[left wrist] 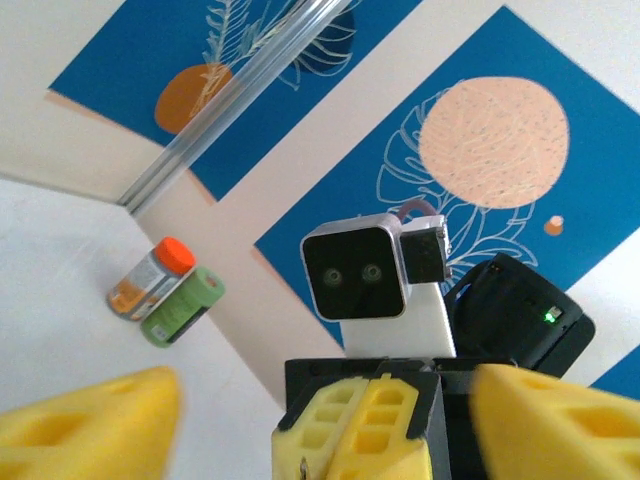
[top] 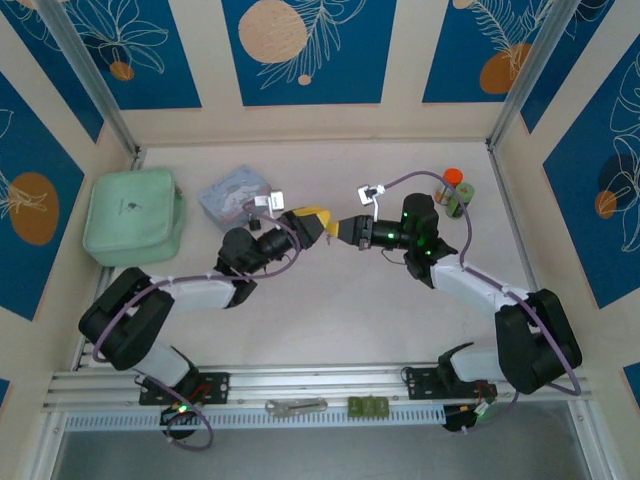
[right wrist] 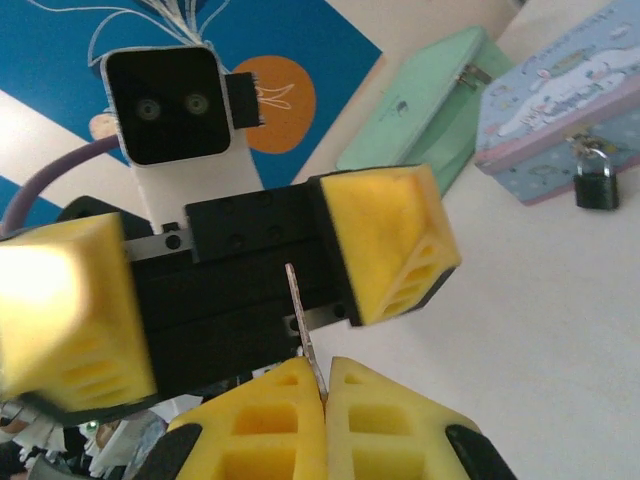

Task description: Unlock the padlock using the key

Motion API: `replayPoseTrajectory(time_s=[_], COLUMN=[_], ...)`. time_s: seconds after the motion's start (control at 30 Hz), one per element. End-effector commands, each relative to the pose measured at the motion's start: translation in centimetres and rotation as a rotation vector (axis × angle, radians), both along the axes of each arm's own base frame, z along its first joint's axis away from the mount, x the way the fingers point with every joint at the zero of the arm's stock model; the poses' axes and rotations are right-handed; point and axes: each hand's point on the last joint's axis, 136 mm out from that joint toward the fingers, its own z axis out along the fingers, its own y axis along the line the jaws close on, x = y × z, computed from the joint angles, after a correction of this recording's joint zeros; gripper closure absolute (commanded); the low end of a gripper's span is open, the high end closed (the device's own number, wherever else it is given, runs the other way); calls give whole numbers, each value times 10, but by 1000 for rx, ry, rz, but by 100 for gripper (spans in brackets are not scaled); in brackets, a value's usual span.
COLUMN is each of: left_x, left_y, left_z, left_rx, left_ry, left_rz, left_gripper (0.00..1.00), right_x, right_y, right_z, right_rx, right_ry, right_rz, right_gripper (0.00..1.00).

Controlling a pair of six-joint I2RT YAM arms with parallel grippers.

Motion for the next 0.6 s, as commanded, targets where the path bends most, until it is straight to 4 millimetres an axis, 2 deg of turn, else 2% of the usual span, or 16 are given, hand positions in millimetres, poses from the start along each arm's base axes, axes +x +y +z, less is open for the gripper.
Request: replayPoseTrajectory(time_s=[0.0, 0.03, 0.17, 0.3, 0.47, 0.57], left_x=[9, 15, 35, 38, 33, 35], left_y=[23, 32, 79, 122, 134, 141], left_z=[-1, -8, -54, -90, -123, -147], left_rx=[104, 153, 433, 757, 859, 911], left_ry=[-38, -18, 140, 219, 282, 342], left_rz=[112, 156, 387, 544, 548, 543], left_gripper=[7, 0, 0, 0, 1, 4], right_x=[0, 0, 2, 3, 13, 20], right_y=[-8, -9, -16, -21, -21, -16], right_z=[-11, -16, -32, -42, -53, -60], right_rx=[-72, -92, -170, -225, -266, -270], right_ry=[4, 20, 57, 74, 105, 111], right_rz=[-39, -52, -108, -149, -170, -153], right_gripper=[100, 100, 100, 100, 100, 100])
